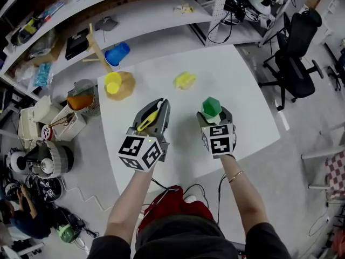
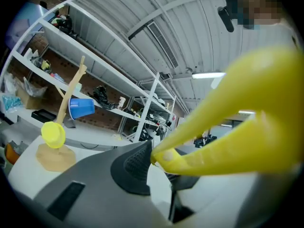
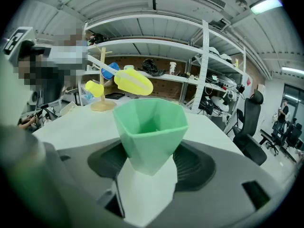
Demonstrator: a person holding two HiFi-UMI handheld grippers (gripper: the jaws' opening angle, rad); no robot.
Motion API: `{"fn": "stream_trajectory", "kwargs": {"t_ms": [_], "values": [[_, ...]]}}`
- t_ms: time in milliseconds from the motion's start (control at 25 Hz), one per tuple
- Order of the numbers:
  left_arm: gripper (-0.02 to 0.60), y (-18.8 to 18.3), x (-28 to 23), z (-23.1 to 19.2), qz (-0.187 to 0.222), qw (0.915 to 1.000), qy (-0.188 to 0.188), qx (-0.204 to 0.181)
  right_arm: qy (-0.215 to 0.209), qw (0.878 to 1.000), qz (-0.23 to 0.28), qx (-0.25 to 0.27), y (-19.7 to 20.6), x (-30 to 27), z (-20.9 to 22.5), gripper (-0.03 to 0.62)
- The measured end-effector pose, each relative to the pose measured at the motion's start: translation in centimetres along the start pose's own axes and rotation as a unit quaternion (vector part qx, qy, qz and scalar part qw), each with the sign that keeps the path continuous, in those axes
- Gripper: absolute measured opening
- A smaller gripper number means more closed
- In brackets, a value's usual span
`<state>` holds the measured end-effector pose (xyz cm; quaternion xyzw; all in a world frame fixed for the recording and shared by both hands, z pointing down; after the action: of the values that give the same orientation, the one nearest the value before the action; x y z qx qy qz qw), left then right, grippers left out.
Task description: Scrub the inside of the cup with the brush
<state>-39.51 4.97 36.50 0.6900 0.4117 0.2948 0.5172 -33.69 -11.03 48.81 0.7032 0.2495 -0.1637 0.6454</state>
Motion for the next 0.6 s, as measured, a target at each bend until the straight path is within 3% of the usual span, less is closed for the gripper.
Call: {"fn": "stream_trajectory", "kwargs": {"t_ms": [600], "values": [[0.044,0.9,-0.7,-6.2,0.004,0.9991,-0.042,-0.008,-0.02,0.999,-0.016,0.023,-1.1,-8.1,-3.6,0.308]]}}
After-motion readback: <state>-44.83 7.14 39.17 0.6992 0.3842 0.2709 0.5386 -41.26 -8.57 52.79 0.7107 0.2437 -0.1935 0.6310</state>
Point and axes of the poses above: the fingertips, and each gripper's own axes: x backward along the fingers, z to its right, y out of its underside, the point moved 2 cm from there along x, backward along the fingers, and after that the axes turned 1 degree about -x, right-handed, at the moved point
